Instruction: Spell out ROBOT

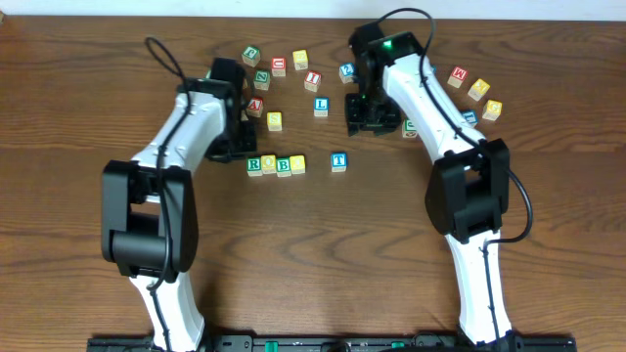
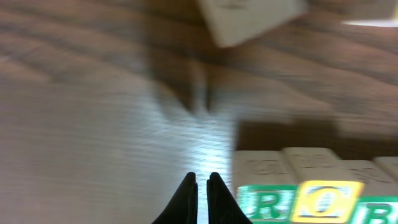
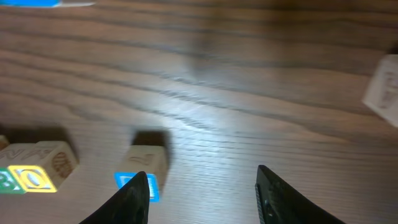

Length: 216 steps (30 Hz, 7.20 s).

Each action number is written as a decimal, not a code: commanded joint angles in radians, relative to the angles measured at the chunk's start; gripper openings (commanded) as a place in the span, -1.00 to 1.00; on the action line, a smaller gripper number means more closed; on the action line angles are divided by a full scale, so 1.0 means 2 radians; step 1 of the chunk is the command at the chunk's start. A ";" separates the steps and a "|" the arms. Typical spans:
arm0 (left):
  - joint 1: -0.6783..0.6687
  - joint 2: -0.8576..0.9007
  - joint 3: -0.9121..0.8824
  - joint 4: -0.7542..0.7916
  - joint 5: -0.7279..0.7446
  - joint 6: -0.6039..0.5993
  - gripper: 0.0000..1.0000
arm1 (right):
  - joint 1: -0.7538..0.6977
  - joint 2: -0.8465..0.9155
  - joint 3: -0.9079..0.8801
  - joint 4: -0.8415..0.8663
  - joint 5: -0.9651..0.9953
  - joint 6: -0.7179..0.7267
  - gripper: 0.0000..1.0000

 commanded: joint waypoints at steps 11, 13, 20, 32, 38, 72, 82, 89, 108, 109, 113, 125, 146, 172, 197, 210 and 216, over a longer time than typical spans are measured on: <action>-0.013 0.000 -0.010 0.010 -0.025 0.012 -0.85 | -0.027 -0.019 0.011 -0.007 0.001 -0.009 0.02; -0.012 -0.004 -0.005 0.004 -0.043 0.010 -0.85 | -0.027 -0.019 0.011 -0.005 0.001 -0.009 0.02; -0.010 -0.012 -0.007 -0.006 -0.049 -0.032 -0.85 | -0.027 -0.019 0.010 -0.003 0.002 -0.013 0.05; -0.032 -0.004 -0.016 0.003 -0.020 -0.043 -0.85 | -0.027 -0.019 0.010 -0.004 0.003 -0.013 0.06; -0.046 -0.004 -0.018 0.005 -0.020 -0.043 -0.85 | -0.027 -0.019 0.009 -0.006 0.002 -0.017 0.06; -0.109 -0.004 -0.025 0.054 0.012 -0.074 -0.85 | -0.019 -0.019 -0.029 -0.014 0.002 -0.017 0.04; -0.110 -0.004 -0.025 0.066 0.033 -0.086 -0.85 | -0.019 -0.019 -0.029 -0.007 -0.008 -0.017 0.01; -0.113 -0.004 -0.025 0.068 0.034 -0.086 -0.85 | -0.014 -0.019 -0.029 0.014 -0.028 -0.016 -0.10; -0.015 -0.105 -0.011 0.021 -0.009 -0.037 -0.85 | 0.061 -0.019 -0.031 0.135 -0.025 0.022 -0.47; -0.005 -0.109 -0.011 0.021 -0.015 -0.037 -0.85 | 0.066 -0.019 -0.033 0.143 -0.024 0.024 -0.51; 0.030 -0.119 -0.011 0.018 -0.039 -0.037 -0.85 | 0.086 -0.019 -0.045 0.164 0.001 0.048 -0.77; 0.072 -0.118 -0.012 -0.005 -0.051 -0.037 -0.85 | 0.119 -0.019 -0.112 0.220 0.014 0.063 -0.98; 0.072 -0.118 -0.015 -0.011 -0.051 -0.037 -0.85 | 0.122 -0.019 -0.116 0.190 0.012 0.063 -0.98; 0.072 -0.118 -0.015 -0.011 -0.051 -0.037 -0.85 | 0.130 -0.018 -0.105 0.251 -0.039 0.017 -0.91; 0.072 -0.118 -0.015 -0.012 -0.051 -0.038 -0.85 | 0.125 -0.018 -0.093 0.233 -0.026 0.043 -0.93; 0.072 -0.118 -0.015 -0.012 -0.051 -0.039 -0.85 | 0.064 -0.062 -0.060 0.107 0.003 0.029 -0.98; 0.072 -0.118 -0.015 -0.012 -0.045 -0.043 -0.85 | 0.048 -0.058 -0.105 0.099 0.016 0.033 -0.98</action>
